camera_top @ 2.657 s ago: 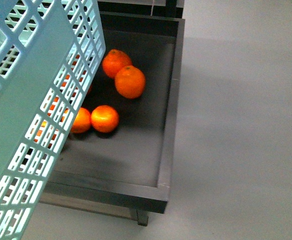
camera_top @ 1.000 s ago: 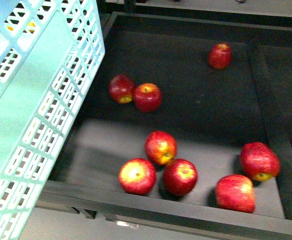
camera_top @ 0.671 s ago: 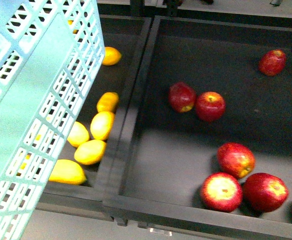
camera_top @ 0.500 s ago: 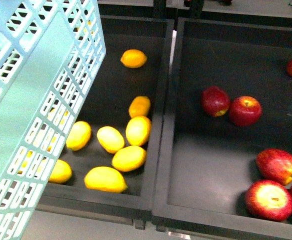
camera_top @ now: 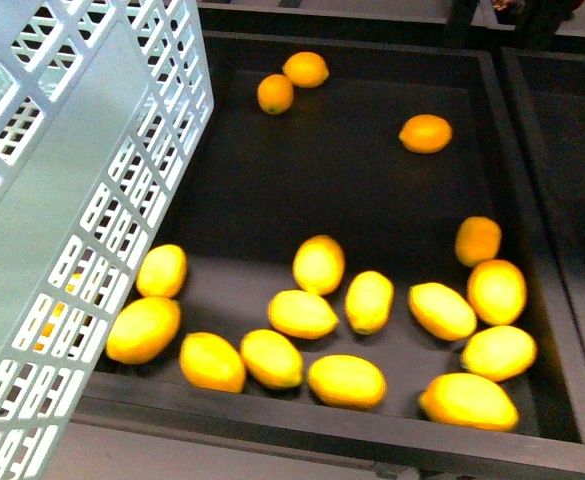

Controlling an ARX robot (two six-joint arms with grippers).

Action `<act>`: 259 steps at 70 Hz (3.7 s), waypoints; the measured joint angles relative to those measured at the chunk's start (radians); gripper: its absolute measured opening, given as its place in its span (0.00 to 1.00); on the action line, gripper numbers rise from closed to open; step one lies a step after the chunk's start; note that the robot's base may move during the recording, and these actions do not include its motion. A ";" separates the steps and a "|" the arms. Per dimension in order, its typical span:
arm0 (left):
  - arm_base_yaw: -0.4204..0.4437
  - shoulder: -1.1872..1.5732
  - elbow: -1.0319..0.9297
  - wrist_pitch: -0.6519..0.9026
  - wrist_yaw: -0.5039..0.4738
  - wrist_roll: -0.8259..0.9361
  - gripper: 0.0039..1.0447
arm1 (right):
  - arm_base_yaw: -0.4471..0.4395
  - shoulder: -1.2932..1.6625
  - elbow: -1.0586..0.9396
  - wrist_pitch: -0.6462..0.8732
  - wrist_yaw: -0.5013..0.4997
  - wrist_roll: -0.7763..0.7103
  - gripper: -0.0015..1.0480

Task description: Pick lemon and mango into basket

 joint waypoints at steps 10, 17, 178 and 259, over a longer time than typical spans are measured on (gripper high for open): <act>0.000 0.001 0.000 0.000 -0.001 0.000 0.13 | 0.000 0.000 0.000 0.000 0.002 0.000 0.92; 0.000 0.001 0.000 0.000 0.000 0.000 0.13 | 0.000 0.000 0.000 0.000 0.000 0.000 0.92; -0.642 0.548 0.260 0.072 0.029 0.470 0.13 | -0.161 1.185 0.276 0.219 0.229 0.341 0.92; -0.642 0.548 0.260 0.072 0.032 0.470 0.13 | -0.093 2.347 1.045 0.150 0.132 0.740 0.92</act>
